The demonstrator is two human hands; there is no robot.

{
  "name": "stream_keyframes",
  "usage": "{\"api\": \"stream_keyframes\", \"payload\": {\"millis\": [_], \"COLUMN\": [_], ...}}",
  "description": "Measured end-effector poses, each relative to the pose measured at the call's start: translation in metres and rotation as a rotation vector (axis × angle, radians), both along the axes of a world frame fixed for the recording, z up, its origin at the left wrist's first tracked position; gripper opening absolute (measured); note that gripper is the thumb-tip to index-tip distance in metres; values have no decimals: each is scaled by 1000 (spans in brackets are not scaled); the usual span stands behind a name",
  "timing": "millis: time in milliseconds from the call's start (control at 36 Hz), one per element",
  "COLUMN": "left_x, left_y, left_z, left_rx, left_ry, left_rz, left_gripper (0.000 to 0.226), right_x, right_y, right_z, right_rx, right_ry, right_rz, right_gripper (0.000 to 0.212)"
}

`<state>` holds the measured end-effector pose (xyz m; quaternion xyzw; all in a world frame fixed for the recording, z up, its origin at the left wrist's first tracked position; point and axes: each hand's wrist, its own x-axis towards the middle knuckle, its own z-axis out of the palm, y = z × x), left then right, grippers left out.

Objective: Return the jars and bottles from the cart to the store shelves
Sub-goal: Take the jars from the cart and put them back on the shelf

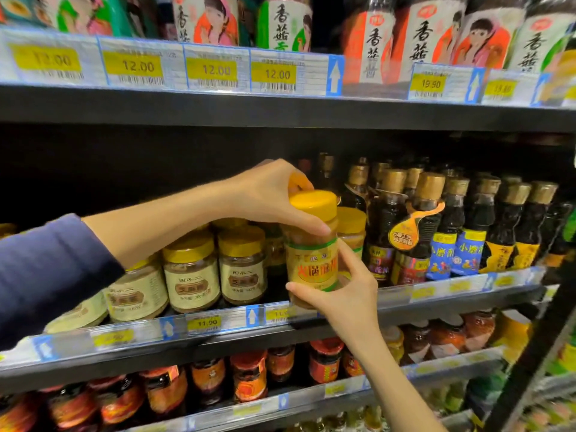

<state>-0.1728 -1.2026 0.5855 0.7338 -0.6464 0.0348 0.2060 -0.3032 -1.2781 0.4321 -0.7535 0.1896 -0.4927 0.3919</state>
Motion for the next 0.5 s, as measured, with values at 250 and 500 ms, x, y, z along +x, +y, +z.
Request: {"api": "stream_keyframes", "payload": {"millis": [250,500], "left_x": [9,30], "left_y": [-9,-19], "left_z": [12,-3], "left_rx": [58,41], "left_ry": [13,88], "left_rz": [24,-18], "left_gripper": [79,65], "right_x": [-5,-35], "right_y": [-11,-19], "right_z": [11,-12], "right_rx": [-115,-266], "right_ry": [224,482], "right_rz": [101,28], "right_gripper": [87,74]}}
